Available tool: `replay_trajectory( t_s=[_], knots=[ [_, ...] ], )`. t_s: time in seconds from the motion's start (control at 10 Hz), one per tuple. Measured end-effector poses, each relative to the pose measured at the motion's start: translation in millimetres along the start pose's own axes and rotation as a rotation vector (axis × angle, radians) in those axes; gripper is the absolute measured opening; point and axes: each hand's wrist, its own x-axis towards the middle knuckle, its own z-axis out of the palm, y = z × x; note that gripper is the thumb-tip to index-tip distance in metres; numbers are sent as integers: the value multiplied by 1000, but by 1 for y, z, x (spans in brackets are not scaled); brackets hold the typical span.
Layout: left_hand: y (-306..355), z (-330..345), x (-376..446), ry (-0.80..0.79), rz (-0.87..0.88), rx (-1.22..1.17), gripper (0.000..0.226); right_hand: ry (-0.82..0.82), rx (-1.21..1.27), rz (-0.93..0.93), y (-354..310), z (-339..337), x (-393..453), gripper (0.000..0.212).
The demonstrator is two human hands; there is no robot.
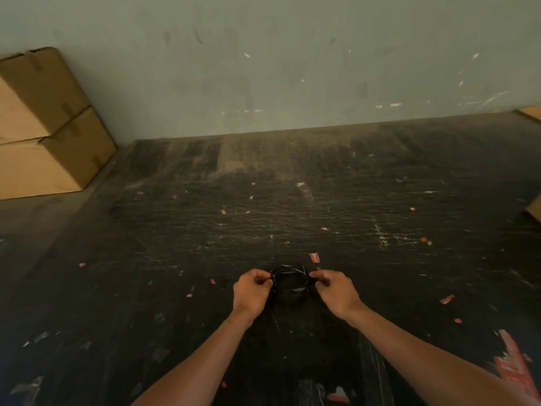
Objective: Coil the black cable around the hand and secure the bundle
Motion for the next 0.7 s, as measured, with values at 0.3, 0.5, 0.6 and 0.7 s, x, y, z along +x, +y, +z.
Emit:
replay_trajectory(
  t_s=[0.3, 0.5, 0.6, 0.7],
  knots=[
    [-4, 6, 6, -138, 108, 319, 40, -114, -278, -29, 7, 5, 1, 55],
    [1, 1, 5, -200, 117, 351, 44, -155, -288, -9, 1, 3, 0, 60],
    [6, -4, -3, -142, 142, 324, 43, -127, -268, 0, -6, 0, -8, 62],
    [-5, -8, -25, -92, 140, 235, 39, -29, -277, -61, -2, 6, -35, 59]
  ],
)
